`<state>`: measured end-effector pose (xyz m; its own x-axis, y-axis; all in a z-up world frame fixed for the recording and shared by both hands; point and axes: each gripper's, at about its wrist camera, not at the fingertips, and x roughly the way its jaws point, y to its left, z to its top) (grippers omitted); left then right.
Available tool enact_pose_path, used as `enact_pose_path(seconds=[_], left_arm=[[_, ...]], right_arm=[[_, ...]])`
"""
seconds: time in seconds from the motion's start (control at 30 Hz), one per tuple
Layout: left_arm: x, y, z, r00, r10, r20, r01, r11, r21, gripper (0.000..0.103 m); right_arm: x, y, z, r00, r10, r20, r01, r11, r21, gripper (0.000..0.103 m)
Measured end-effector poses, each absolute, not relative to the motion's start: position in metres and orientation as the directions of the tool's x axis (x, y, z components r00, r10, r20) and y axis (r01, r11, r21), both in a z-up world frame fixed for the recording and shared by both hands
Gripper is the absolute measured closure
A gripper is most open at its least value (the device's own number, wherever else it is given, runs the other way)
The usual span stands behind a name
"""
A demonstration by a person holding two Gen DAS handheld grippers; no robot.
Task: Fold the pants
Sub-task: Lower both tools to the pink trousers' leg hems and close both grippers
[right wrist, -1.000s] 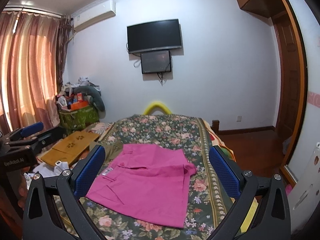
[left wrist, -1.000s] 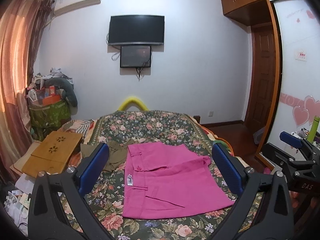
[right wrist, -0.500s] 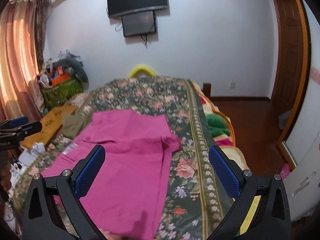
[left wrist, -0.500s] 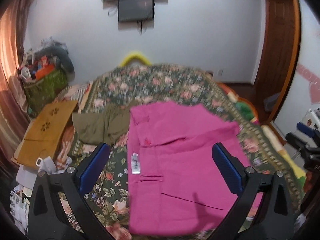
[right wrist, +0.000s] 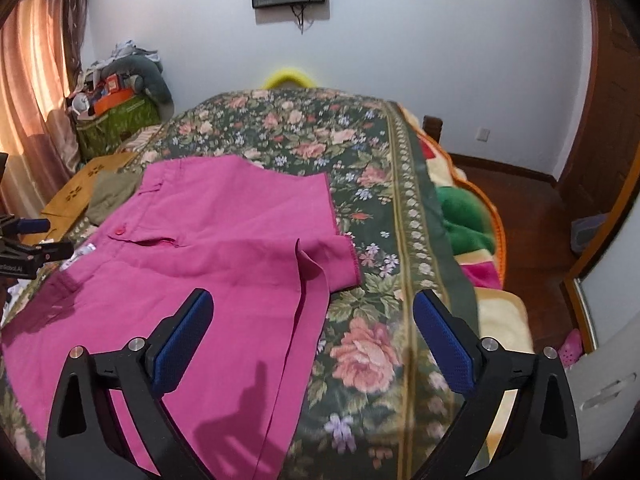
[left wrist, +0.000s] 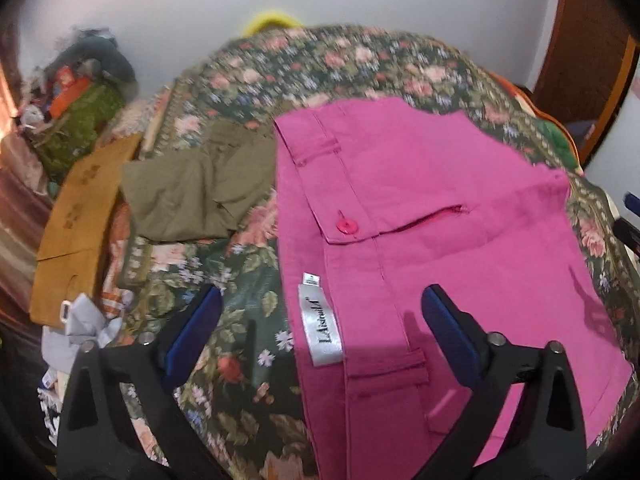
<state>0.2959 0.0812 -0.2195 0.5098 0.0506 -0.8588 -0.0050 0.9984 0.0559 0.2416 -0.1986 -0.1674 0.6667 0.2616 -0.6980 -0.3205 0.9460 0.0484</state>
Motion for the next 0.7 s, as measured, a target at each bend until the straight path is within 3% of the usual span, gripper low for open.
enact_pose_path(seconds=[0.17,0.27,0.33,0.43,0.53,0.7], left_arm=[[0.319,0.086,-0.235,0.447,0.007,-0.895,0.025,0.999,0.02,0.019],[0.331,0.089,-0.24,0.415,-0.019,-0.91,0.036,0.999,-0.004,0.031],[0.338,0.09,-0.244,0.394,-0.03,-0.919,0.049,0.999,-0.012,0.046],[0.343,0.093,-0.245,0.382,-0.045,-0.923,0.055,0.998,-0.026,0.057],[0.345,0.093,-0.243,0.378,-0.085,-0.922,0.075,0.995,-0.061,0.058],[0.347,0.081,-0.258,0.313,-0.095,-0.945,0.121,0.991,-0.06,0.058]], right_arm=[[0.271,-0.192,-0.175,0.615,0.308,-0.726,-0.342,0.934,0.107,0.017],[0.281,-0.19,-0.179,0.575,0.354,-0.738,-0.378,0.914,0.145,0.03],[0.287,-0.188,-0.182,0.548,0.38,-0.745,-0.395,0.903,0.17,0.038],[0.294,-0.184,-0.185,0.53,0.392,-0.752,-0.415,0.893,0.174,0.048],[0.299,-0.182,-0.19,0.509,0.393,-0.766,-0.429,0.887,0.171,0.057],[0.315,-0.178,-0.203,0.477,0.365,-0.8,-0.422,0.893,0.156,0.062]])
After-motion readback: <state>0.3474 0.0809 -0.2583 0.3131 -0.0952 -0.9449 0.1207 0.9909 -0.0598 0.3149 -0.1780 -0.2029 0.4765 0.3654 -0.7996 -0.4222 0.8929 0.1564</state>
